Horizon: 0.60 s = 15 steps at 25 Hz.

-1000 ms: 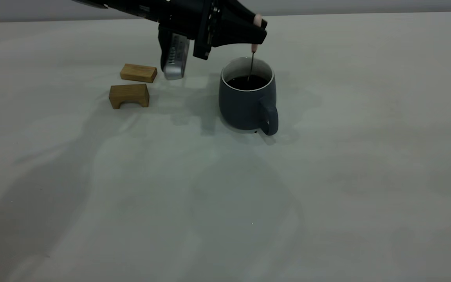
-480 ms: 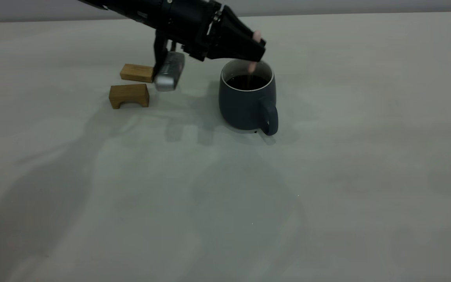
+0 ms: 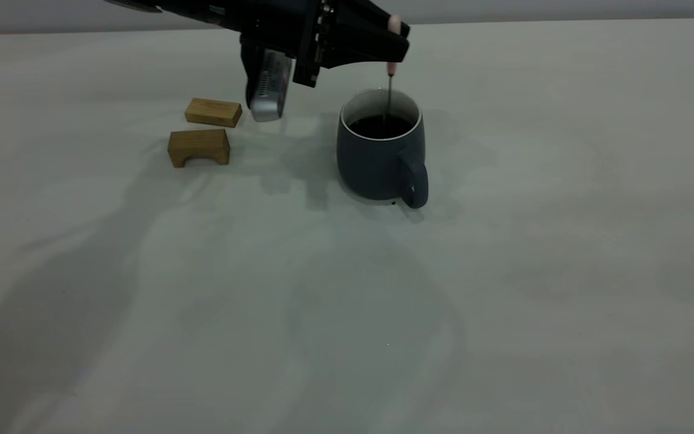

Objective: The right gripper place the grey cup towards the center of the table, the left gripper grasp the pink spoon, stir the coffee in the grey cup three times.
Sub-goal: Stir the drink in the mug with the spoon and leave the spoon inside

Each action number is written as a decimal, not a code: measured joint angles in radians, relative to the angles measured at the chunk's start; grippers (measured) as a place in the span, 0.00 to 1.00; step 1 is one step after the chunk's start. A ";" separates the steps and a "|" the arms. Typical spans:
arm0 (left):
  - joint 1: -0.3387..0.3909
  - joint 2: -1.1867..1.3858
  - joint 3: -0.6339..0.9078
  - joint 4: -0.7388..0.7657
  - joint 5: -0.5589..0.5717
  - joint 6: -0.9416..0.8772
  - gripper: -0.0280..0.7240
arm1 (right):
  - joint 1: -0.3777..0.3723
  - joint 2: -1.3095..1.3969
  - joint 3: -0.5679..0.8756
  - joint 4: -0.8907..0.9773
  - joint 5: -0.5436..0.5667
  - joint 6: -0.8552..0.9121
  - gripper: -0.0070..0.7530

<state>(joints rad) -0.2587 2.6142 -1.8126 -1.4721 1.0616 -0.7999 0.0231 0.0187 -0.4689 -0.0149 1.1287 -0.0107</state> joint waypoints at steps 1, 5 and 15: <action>-0.005 0.000 0.000 0.001 0.011 -0.029 0.25 | 0.000 0.000 0.000 0.000 0.000 0.000 0.32; -0.020 0.000 0.000 0.064 0.045 -0.203 0.25 | 0.000 0.000 0.000 0.000 0.000 0.001 0.32; 0.003 -0.024 -0.002 0.224 -0.055 -0.091 0.25 | 0.000 0.000 0.000 0.000 0.000 0.001 0.32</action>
<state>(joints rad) -0.2558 2.5905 -1.8149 -1.2485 1.0066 -0.8906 0.0231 0.0187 -0.4689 -0.0149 1.1287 -0.0098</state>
